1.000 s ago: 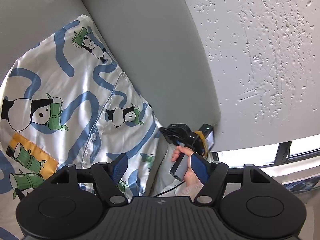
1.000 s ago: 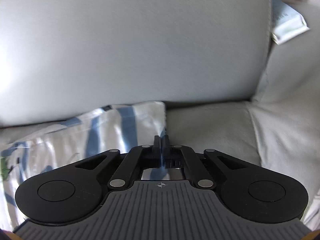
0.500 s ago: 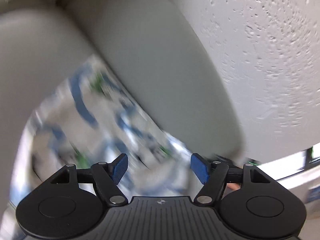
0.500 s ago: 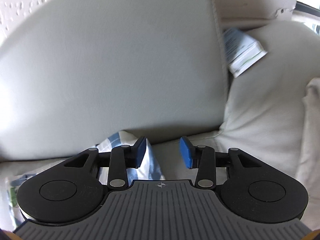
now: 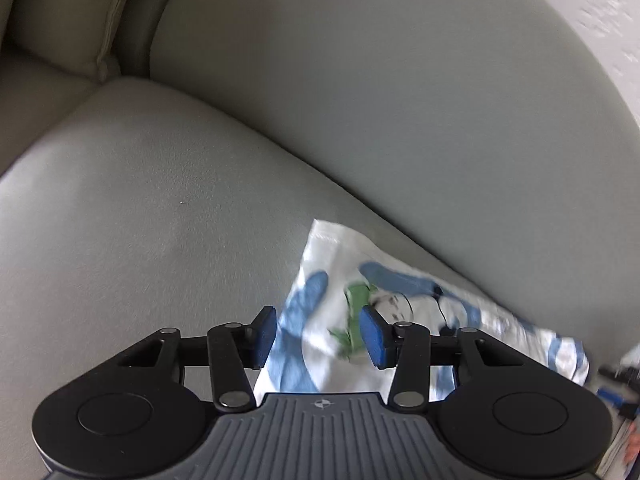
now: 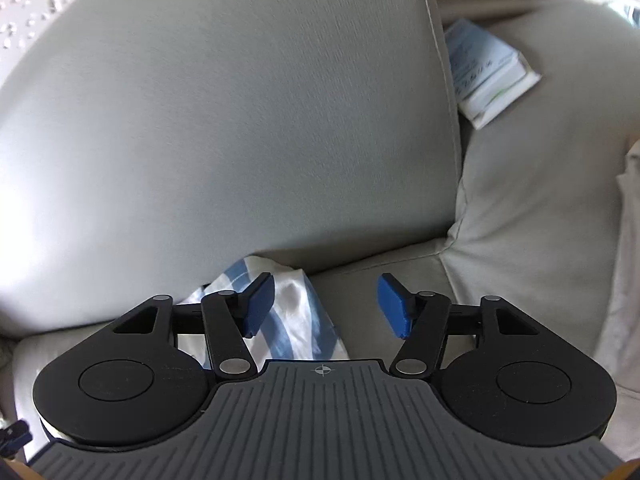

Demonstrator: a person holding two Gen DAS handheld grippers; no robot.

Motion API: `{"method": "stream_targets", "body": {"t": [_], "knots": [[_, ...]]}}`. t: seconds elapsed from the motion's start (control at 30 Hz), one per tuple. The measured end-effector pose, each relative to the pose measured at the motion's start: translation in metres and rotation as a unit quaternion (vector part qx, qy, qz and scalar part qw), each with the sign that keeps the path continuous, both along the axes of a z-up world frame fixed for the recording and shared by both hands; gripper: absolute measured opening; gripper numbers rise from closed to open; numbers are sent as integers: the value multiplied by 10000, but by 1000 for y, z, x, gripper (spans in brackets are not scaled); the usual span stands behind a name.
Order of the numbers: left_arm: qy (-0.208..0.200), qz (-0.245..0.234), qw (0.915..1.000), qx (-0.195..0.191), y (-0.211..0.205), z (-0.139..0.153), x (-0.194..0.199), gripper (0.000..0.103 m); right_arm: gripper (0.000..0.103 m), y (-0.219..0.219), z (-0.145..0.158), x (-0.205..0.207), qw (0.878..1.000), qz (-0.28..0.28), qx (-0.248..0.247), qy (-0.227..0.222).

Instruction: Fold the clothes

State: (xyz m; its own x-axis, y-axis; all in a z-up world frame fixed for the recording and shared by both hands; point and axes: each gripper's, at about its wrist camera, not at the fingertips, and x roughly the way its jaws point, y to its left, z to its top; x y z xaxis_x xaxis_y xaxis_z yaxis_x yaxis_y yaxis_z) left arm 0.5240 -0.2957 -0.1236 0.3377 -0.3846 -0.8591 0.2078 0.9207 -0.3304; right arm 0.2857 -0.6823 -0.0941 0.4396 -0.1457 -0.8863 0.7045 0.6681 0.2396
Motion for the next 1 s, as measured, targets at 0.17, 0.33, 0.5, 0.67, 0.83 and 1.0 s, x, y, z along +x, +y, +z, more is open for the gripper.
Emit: {"method": "stream_targets", "body": {"t": [0.17,0.33,0.5,0.67,0.83,1.0], "knots": [[-13,49,10000,-42,-5,-18,30,44,64,-16,-13,-9,9992,-277,280,-70],[27,-61,9999,83,-19,-33,44,48,64,-26,-24,-15,9977,-414,492,-193],[-118,-279,9995,47,-25,-40,43,51,64,-24,-36,-12,9978,-235,565,-246],[-252,-693,9971,189,-36,-37,41,50,55,-18,-52,-10,9890,87,1229,-813],[-216,-795,9963,248,-35,-32,41,0,20,4,-51,6,9924,634,898,-557],[-592,-903,9938,277,-25,-1,23,0,1,29,-27,1,9903,1027,390,-846]]}}
